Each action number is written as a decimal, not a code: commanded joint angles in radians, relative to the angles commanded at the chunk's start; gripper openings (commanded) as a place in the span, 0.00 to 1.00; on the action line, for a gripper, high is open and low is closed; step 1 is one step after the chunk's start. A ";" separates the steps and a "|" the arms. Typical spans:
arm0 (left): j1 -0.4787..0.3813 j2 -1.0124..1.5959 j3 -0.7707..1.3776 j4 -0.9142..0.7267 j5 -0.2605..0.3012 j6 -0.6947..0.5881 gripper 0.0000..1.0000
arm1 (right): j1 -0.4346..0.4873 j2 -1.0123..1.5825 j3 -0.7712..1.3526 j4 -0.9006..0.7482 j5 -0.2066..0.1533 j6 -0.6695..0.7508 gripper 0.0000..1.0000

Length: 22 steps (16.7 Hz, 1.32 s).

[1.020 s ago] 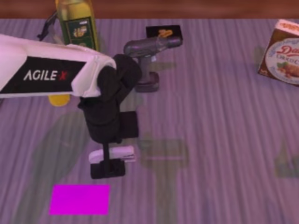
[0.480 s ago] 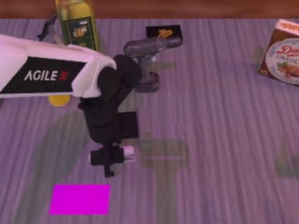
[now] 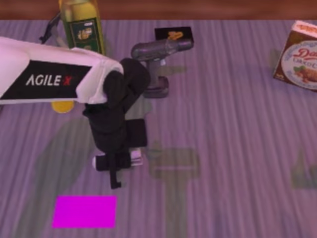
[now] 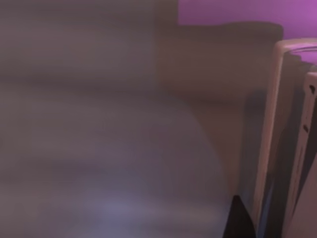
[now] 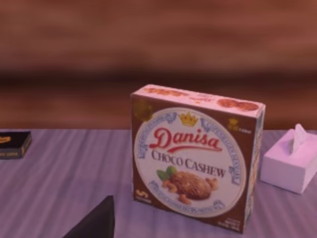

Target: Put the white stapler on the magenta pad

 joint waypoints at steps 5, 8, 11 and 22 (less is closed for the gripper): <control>0.001 -0.001 0.003 -0.003 0.000 0.001 0.00 | 0.000 0.000 0.000 0.000 0.000 0.000 1.00; 0.007 -0.023 0.057 -0.075 0.000 -0.002 0.00 | 0.000 0.000 0.000 0.000 0.000 0.000 1.00; 0.012 -0.067 0.141 -0.221 -0.001 -0.002 0.00 | 0.000 0.000 0.000 0.000 0.000 0.000 1.00; 0.017 -0.165 0.197 -0.355 -0.003 0.005 0.00 | 0.000 0.000 0.000 0.000 0.000 0.000 1.00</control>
